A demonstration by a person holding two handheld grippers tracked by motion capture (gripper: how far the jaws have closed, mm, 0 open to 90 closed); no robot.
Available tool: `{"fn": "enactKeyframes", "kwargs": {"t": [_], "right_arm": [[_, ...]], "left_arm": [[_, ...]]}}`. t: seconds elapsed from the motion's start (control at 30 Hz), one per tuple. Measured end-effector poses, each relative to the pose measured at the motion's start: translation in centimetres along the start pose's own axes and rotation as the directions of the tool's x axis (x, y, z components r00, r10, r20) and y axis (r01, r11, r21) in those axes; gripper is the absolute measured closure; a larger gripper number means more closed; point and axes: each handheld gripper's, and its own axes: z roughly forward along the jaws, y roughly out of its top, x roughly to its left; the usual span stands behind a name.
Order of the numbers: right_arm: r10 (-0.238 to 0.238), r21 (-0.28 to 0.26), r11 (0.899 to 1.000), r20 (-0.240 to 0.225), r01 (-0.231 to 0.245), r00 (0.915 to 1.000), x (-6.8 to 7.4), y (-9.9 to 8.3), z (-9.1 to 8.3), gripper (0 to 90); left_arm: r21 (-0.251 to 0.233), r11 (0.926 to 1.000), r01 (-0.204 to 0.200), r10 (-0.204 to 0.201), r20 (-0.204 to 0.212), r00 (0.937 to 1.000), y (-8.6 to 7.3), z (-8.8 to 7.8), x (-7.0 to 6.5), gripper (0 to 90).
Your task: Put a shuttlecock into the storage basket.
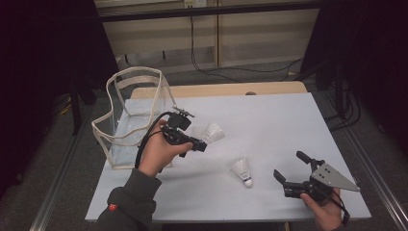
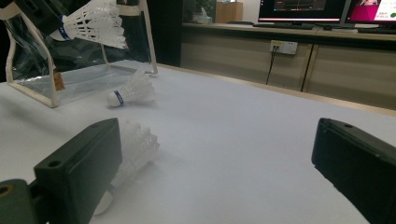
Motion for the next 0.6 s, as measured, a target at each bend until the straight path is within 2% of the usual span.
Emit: {"fn": "enactKeyframes", "kwargs": {"t": [0.07,0.1,0.3,0.6], "right_arm": [[0.001,0.002,1.000,-0.002,-0.001,1.0000,0.0,0.0,0.0,1.7],[0.001,0.002,1.000,-0.001,-0.001,1.0000,0.0,0.0,0.0,1.7],[-0.001,-0.001,1.000,-0.002,0.001,1.0000,0.0,0.1,0.1,1.8],[-0.005,0.002,1.000,-0.003,0.005,1.0000,0.2,0.1,0.1,1.7]], "left_arm": [[-0.002,1.0000,0.009,-0.009,-0.014,0.9999,0.1,-0.1,0.0,65.3],[0.005,1.0000,0.000,0.000,-0.018,0.9998,0.2,-0.2,0.1,65.2],[-0.005,0.9996,0.028,-0.028,-0.007,0.9996,0.4,-0.7,0.3,65.3],[-0.013,0.9994,0.031,-0.031,-0.017,0.9994,1.0,-1.4,0.1,65.3]]}}
